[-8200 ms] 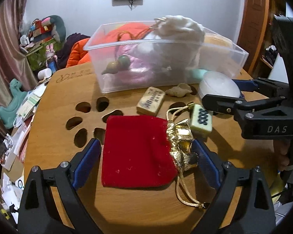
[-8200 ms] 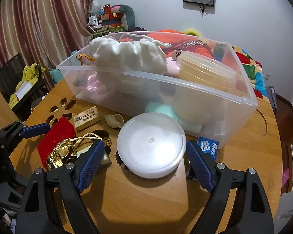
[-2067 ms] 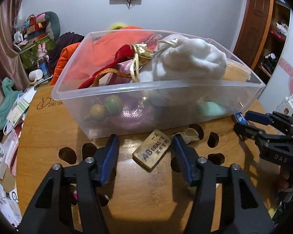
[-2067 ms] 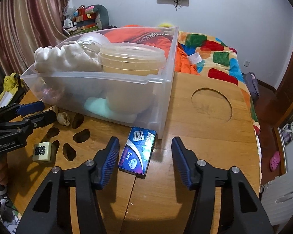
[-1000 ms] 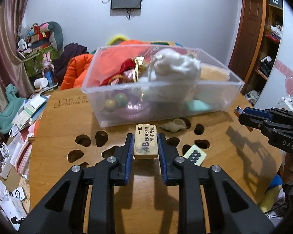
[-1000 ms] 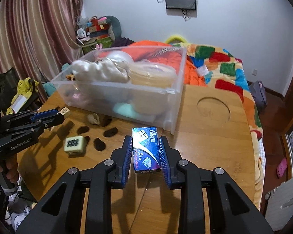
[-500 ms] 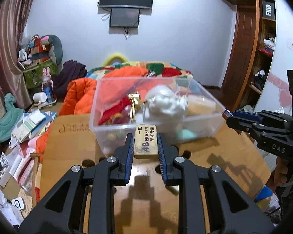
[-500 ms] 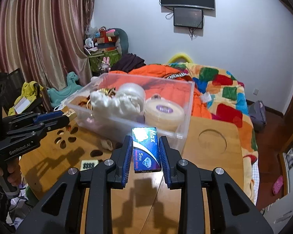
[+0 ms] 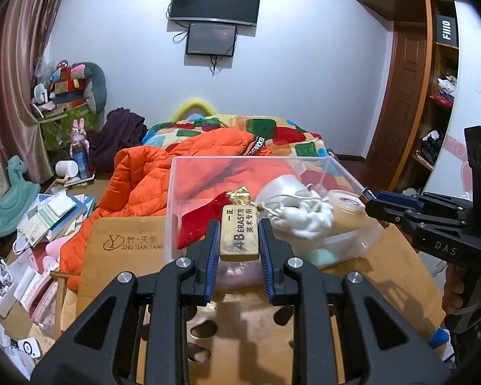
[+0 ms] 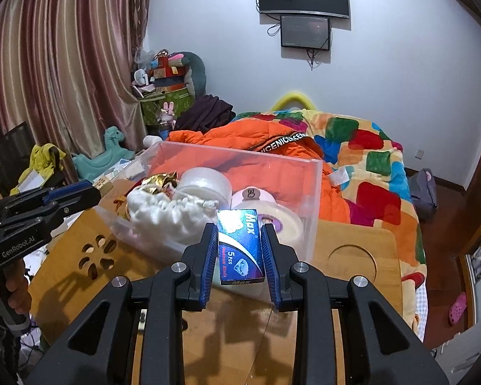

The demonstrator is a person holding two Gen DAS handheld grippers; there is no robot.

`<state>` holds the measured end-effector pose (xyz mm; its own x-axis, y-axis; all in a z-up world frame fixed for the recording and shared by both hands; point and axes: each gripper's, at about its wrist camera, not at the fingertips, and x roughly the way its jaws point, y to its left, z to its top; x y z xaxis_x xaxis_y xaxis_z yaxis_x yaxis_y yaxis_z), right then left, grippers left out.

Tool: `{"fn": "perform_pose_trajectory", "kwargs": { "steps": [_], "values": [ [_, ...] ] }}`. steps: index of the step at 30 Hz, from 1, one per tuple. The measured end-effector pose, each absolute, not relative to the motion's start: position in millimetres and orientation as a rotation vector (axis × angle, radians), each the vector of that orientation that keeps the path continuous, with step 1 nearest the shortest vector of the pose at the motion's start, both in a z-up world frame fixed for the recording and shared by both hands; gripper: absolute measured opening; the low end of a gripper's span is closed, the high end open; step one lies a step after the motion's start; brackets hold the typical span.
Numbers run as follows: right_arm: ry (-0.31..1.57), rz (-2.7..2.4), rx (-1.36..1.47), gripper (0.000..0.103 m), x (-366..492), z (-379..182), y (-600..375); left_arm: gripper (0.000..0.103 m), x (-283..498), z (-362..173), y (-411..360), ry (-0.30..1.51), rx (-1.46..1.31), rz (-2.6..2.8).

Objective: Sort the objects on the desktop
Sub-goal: 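Lift the eraser with the left tool while the right tool carries the Max box over the bin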

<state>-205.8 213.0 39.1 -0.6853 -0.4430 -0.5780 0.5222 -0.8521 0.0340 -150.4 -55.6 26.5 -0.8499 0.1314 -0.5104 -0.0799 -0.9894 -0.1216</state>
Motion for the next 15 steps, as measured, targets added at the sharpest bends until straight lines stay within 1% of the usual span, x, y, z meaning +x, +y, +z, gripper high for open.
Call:
{"fn": "perform_pose_trajectory", "kwargs": {
  "steps": [15],
  "values": [
    [0.195,-2.407,0.823,0.025,-232.7,30.8,176.6,0.023,-183.7,8.9,-65.7,-0.171,-0.888,2.917]
  ]
}}
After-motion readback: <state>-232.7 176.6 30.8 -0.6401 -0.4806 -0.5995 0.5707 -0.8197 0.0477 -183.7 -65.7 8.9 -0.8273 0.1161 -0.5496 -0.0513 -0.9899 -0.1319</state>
